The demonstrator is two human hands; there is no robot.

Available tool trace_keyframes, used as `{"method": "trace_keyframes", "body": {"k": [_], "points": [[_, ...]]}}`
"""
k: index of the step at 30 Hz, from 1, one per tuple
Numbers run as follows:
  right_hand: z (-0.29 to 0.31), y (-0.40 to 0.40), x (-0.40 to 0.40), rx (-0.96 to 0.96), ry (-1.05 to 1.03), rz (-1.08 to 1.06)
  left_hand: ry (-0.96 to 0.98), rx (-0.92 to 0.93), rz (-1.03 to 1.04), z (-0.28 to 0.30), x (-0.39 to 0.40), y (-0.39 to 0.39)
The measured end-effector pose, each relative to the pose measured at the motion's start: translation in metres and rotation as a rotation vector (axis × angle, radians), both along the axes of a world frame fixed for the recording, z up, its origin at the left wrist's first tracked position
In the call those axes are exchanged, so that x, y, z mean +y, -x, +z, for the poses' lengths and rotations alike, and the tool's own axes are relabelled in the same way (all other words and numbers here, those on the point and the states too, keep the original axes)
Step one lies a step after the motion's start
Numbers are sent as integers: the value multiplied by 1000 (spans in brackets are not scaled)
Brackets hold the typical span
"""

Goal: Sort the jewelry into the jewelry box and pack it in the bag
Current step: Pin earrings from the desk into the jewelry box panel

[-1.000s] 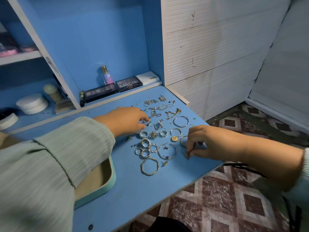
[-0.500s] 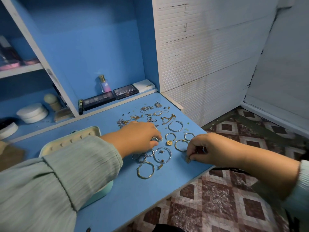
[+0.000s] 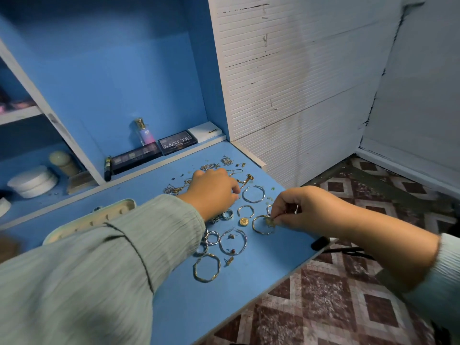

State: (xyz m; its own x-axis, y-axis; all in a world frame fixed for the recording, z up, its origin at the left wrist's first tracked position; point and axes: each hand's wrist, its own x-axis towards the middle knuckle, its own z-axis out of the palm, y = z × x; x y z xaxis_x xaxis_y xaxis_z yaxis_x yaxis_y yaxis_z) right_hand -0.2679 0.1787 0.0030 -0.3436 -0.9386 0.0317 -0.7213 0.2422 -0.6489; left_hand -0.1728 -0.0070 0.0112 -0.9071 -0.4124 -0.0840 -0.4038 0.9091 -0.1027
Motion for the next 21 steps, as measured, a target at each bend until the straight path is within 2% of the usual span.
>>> {"method": "trace_keyframes", "body": {"k": [9, 16, 21], "points": [[0, 0, 4, 7, 1, 40, -70, 72, 50, -6, -1, 10], [-2, 3, 0, 28, 26, 19, -88, 48, 44, -6, 1, 9], [1, 0, -4, 83, 104, 48, -218, 70, 75, 8, 7, 1]]}}
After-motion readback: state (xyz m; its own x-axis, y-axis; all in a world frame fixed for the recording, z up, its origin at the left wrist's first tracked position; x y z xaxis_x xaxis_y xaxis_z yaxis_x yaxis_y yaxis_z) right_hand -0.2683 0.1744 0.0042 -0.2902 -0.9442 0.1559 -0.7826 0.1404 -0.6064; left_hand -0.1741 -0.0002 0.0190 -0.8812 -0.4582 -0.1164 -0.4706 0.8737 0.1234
